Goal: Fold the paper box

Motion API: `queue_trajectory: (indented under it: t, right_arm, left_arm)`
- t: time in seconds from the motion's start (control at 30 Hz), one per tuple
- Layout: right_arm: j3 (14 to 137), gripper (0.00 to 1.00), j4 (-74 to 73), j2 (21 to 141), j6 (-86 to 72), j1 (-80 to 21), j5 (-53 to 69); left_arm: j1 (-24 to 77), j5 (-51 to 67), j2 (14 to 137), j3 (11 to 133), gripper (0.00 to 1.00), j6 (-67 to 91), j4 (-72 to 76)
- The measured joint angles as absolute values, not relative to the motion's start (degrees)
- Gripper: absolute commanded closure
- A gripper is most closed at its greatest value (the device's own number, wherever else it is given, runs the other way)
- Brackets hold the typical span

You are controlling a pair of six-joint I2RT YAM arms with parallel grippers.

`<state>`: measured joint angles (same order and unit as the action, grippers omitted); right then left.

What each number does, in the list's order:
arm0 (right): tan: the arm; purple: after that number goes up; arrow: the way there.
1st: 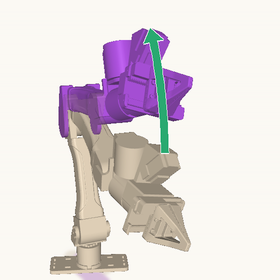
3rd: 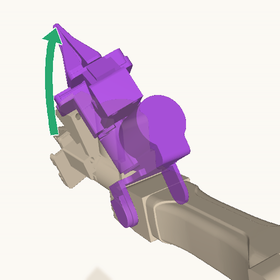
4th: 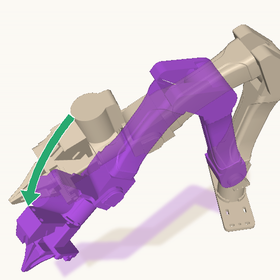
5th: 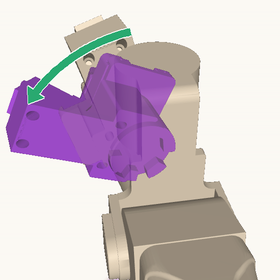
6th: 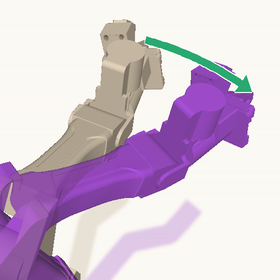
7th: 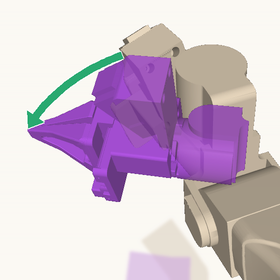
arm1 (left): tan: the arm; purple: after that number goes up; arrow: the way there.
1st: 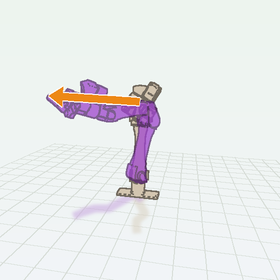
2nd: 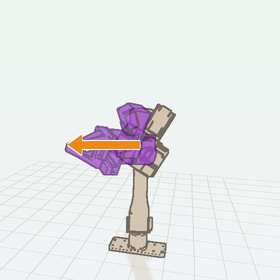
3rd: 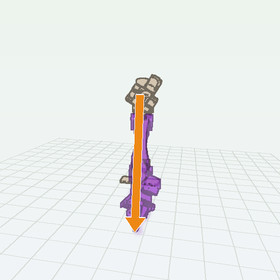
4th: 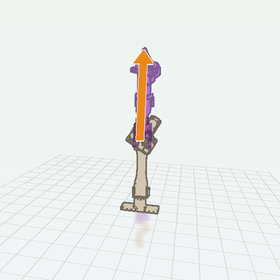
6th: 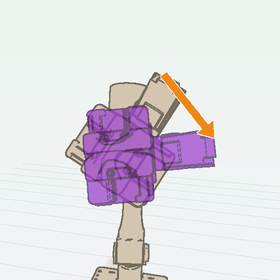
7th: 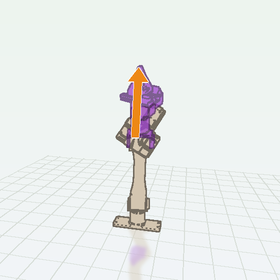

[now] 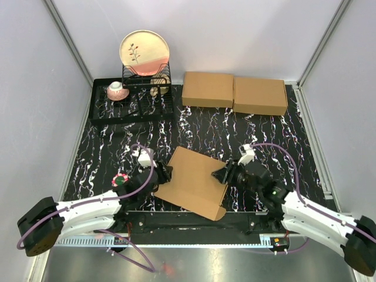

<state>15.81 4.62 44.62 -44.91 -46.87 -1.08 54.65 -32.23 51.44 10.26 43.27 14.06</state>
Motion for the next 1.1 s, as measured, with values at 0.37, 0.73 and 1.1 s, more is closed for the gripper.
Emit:
queue_trajectory:
  t: [0.37,0.73,1.1]
  right_arm:
    - [12.6,0.49,16.9,53.8,-49.8,-46.8,3.8]
    - [20.4,0.49,34.1,76.4,-48.7,-41.1,5.1]
    - [25.8,0.31,23.9,70.5,-40.8,-34.4,2.9]
  left_arm:
    - [54.8,-33.2,52.6,8.6,0.46,51.5,15.4]
    - [54.4,-39.4,61.1,9.1,0.44,52.4,23.8]
    - [52.4,-43.0,58.0,13.0,0.34,47.5,22.6]
